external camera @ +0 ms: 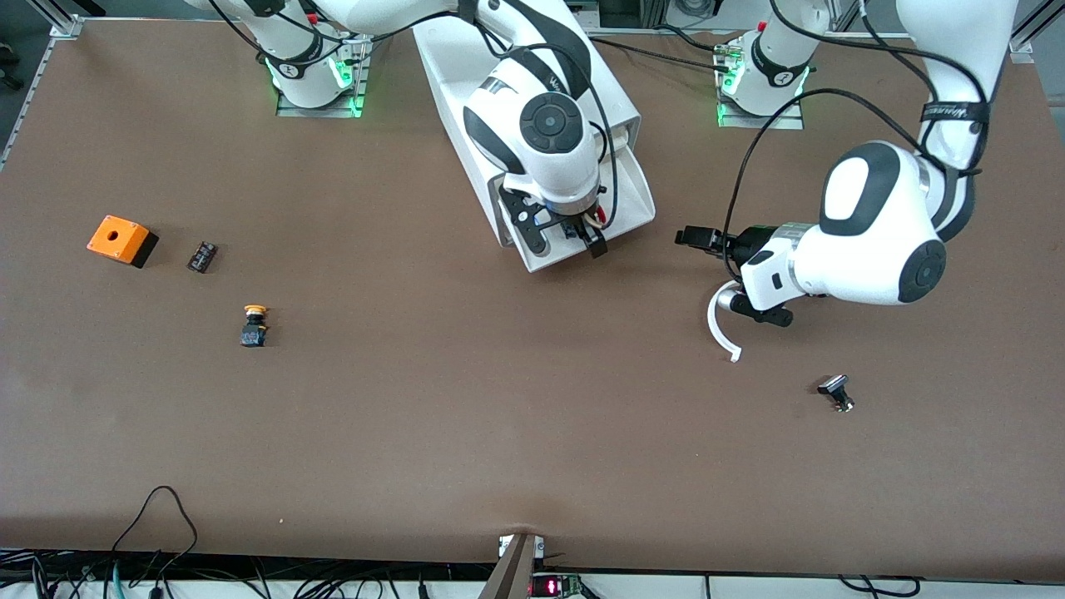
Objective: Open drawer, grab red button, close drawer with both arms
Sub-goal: 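Grasp the red button with the right gripper while the left gripper withdraws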
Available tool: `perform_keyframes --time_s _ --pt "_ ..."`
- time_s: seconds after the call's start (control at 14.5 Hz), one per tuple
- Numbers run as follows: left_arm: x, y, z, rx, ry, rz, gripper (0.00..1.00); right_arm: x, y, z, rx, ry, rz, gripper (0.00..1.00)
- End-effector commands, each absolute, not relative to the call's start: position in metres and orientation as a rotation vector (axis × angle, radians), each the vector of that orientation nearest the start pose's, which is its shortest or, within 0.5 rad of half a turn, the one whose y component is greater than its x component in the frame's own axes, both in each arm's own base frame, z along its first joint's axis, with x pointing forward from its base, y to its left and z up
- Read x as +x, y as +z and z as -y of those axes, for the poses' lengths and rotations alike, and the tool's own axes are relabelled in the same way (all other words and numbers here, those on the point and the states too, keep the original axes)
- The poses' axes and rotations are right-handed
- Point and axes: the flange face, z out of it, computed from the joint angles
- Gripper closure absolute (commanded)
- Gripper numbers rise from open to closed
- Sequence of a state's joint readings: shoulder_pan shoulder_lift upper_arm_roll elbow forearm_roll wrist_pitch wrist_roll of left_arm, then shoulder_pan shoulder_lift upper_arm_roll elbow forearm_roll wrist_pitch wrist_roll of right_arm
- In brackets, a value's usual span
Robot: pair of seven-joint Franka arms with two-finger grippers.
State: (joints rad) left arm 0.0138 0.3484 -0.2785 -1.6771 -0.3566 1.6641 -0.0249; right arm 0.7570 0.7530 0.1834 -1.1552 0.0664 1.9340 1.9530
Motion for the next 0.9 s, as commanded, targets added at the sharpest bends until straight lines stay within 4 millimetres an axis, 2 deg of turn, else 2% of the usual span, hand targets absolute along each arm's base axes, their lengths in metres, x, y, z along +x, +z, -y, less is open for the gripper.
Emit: perform_keyframes --time_s 0.0,0.07,0.21,0.35,0.41,0.48,0.55,0.62,0.69,0.76,0.83 --pt "0.596 0.427 0.180 -3.245 0.567 -0.188 0.01 0.460 0.345 -0.592 -2.659 0.264 -1.615 0.01" --pt "0.602 0.448 0.176 -3.225 0.514 -0.181 0.01 0.458 0.340 -0.592 -2.675 0.249 -1.611 0.01" --pt "0.607 0.488 0.159 -3.203 0.521 -0.176 0.01 0.456 0.335 -0.590 -2.690 0.240 -1.611 0.01" --pt "0.612 0.502 0.137 -3.159 0.516 -0.149 0.01 0.457 0.334 -0.590 -2.692 0.229 -1.607 0.01" --pt "0.615 0.504 0.123 -3.137 0.494 -0.120 0.01 0.457 0.334 -0.591 -2.686 0.227 -1.605 0.06" --pt "0.617 0.509 0.117 -3.117 0.464 -0.111 0.01 0.457 0.332 -0.590 -2.687 0.225 -1.604 0.15" --pt "0.623 0.535 0.109 -3.138 0.375 -0.085 0.01 0.457 0.330 -0.590 -2.693 0.210 -1.601 0.30" --pt "0.629 0.558 0.097 -3.168 0.301 -0.053 0.01 0.452 0.330 -0.594 -2.703 0.198 -1.585 0.56" --pt "0.631 0.557 0.093 -3.163 0.291 -0.029 0.01 0.446 0.330 -0.598 -2.711 0.196 -1.571 0.78" --pt "0.635 0.558 0.090 -3.166 0.274 -0.017 0.01 0.445 0.330 -0.599 -2.710 0.195 -1.569 0.94" --pt "0.638 0.556 0.089 -3.167 0.263 0.035 0.01 0.445 0.332 -0.599 -2.708 0.194 -1.567 1.00"
